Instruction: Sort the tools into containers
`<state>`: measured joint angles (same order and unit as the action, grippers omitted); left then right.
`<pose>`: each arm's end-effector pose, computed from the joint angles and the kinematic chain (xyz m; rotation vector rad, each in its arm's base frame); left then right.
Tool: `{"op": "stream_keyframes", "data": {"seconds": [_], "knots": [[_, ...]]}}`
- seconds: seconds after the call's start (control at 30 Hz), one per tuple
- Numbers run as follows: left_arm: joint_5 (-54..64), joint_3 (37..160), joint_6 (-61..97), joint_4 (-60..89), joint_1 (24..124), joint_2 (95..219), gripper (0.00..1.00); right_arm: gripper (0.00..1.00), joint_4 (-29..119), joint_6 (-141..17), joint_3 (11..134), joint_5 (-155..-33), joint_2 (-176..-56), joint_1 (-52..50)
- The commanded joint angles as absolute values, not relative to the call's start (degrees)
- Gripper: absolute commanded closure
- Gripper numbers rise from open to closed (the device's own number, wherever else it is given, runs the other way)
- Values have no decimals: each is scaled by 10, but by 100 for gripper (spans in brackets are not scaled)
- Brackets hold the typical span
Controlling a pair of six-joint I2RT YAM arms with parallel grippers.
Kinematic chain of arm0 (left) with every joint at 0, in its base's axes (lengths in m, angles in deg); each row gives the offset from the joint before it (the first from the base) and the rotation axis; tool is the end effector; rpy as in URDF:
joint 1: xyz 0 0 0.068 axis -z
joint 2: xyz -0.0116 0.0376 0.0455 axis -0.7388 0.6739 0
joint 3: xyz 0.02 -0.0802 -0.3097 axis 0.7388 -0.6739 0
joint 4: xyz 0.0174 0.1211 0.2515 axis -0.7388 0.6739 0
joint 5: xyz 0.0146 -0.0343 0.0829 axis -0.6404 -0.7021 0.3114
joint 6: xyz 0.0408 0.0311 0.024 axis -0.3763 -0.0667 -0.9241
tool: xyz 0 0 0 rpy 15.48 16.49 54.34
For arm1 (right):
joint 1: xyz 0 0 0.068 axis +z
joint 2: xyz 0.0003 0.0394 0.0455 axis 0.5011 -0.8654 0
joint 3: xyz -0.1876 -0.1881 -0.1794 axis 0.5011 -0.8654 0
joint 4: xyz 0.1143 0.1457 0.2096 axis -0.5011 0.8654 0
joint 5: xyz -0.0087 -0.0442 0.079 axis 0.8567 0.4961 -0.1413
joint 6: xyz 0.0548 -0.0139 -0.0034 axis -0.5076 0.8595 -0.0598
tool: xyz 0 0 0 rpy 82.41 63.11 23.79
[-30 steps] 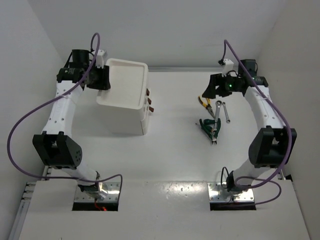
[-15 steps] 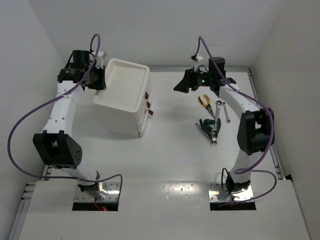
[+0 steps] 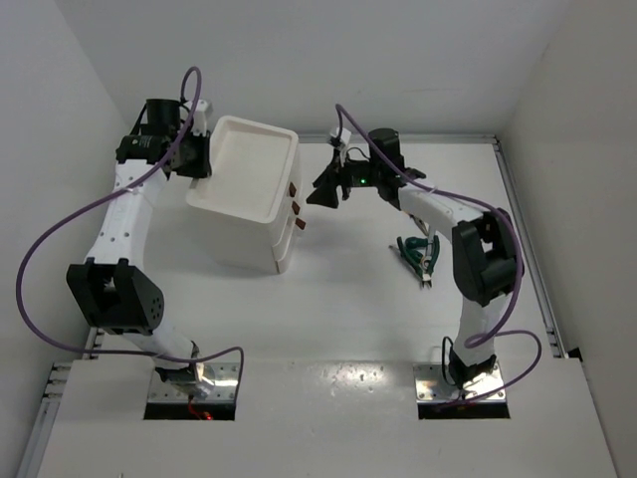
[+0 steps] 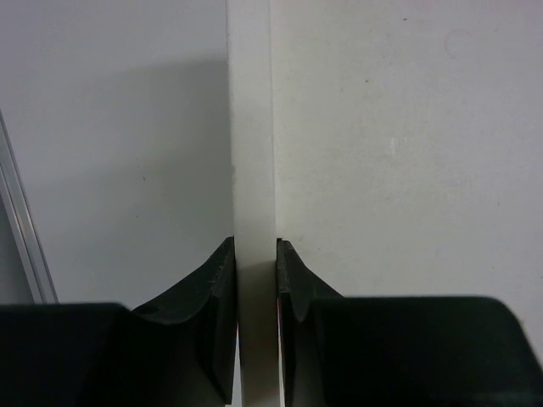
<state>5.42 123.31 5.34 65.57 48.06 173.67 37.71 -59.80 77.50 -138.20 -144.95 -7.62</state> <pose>0.3708 -0.0083 0.4302 0.1044 2.3335 -0.1572 0.4291 0.2110 0.2904 -0.8952 1.7884 1.1904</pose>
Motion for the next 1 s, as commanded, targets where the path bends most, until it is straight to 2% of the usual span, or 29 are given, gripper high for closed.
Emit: {"op": "stream_keyframes", "data": {"seconds": [0.0, 0.27, 0.37, 0.83, 0.97], "knots": [[35, 1235, 54, 648, 501, 1764, 100, 36, 332, -500, 779, -1403, -1439, -72], [24, 1235, 49, 648, 512, 1770, 100, 39, 335, -462, 812, -1410, -1477, -65], [30, 1235, 49, 648, 518, 1776, 100, 43, 341, -467, 843, -1416, -1498, -54], [46, 1228, 54, 648, 518, 1781, 100, 43, 321, -520, 878, -1411, -1517, -31], [46, 1228, 54, 648, 518, 1786, 100, 49, 333, -520, 884, -1411, -1522, -26]]}}
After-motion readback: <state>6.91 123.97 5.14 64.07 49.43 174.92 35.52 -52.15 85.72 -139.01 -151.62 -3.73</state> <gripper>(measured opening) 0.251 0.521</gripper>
